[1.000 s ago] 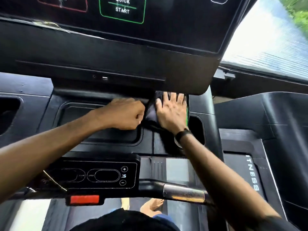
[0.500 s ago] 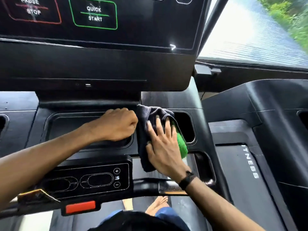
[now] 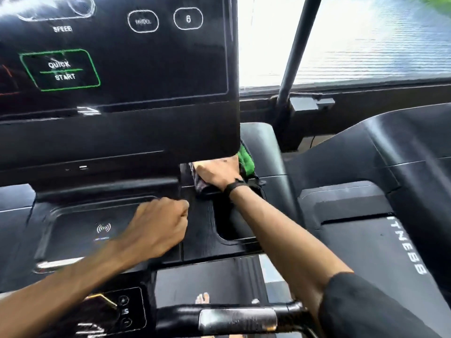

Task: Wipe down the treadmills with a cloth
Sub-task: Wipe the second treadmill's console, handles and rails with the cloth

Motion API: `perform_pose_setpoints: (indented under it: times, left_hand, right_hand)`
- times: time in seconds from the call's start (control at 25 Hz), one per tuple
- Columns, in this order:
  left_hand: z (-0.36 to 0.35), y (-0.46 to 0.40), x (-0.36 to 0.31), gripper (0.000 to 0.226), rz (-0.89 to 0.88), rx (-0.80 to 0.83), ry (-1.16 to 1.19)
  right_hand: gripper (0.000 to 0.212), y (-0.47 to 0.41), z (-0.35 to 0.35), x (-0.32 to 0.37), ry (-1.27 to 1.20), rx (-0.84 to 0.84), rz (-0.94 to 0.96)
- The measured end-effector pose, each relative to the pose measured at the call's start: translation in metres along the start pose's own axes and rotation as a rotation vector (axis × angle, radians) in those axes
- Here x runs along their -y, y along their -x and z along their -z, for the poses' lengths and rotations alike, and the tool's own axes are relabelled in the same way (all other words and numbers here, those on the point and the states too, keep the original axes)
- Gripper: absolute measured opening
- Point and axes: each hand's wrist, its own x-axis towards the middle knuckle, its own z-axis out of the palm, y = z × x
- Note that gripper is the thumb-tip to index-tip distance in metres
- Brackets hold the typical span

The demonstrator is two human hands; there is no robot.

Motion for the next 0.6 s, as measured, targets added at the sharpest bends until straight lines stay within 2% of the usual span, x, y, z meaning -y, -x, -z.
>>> perform_pose_setpoints:
  times: [0.04,0.08,0.12,0.16,0.2,0.28,0.36,0.48,0.6]
  left_hand:
    - [-0.003,-0.002,-0.006,0.014,-0.026,0.003,-0.013]
    - [-0.005,-0.005,-0.011,0.013,-0.054,0.006,-0.030]
    - [-0.007,-0.008,-0.015,0.012,-0.071,0.017,-0.058]
    - [-0.008,-0.011,-0.017,0.013,-0.068,0.033,-0.094]
    - [-0.010,-0.013,-0.018,0.014,-0.047,0.055,-0.126]
    - [-0.015,-0.013,-0.019,0.019,-0.015,0.062,-0.146]
    - [-0.019,-0.010,-0.022,0.018,-0.022,0.034,-0.151]
    - [-0.022,-0.003,-0.031,0.017,-0.041,0.039,-0.077]
    - [-0.019,-0.001,-0.037,0.015,-0.040,0.052,0.022]
  right_hand:
    - [0.073,-0.015,0.012,-0.016,-0.101,0.082,0.020]
    - [0.081,-0.026,0.028,-0.029,-0.073,0.040,0.027]
    - [0.080,-0.032,0.043,-0.041,-0.055,-0.014,-0.094]
    - [0.075,-0.038,0.051,-0.056,0.034,-0.141,-0.157]
    - [0.071,-0.035,0.058,-0.072,0.069,-0.195,-0.201]
    - [0.071,-0.027,0.056,-0.105,0.012,-0.145,-0.265]
    - [0.072,-0.005,0.048,-0.132,-0.092,-0.115,-0.333]
    - [0.070,0.045,0.038,-0.155,-0.261,-0.159,-0.380]
    - [0.069,0.116,0.019,-0.150,-0.204,-0.174,-0.368]
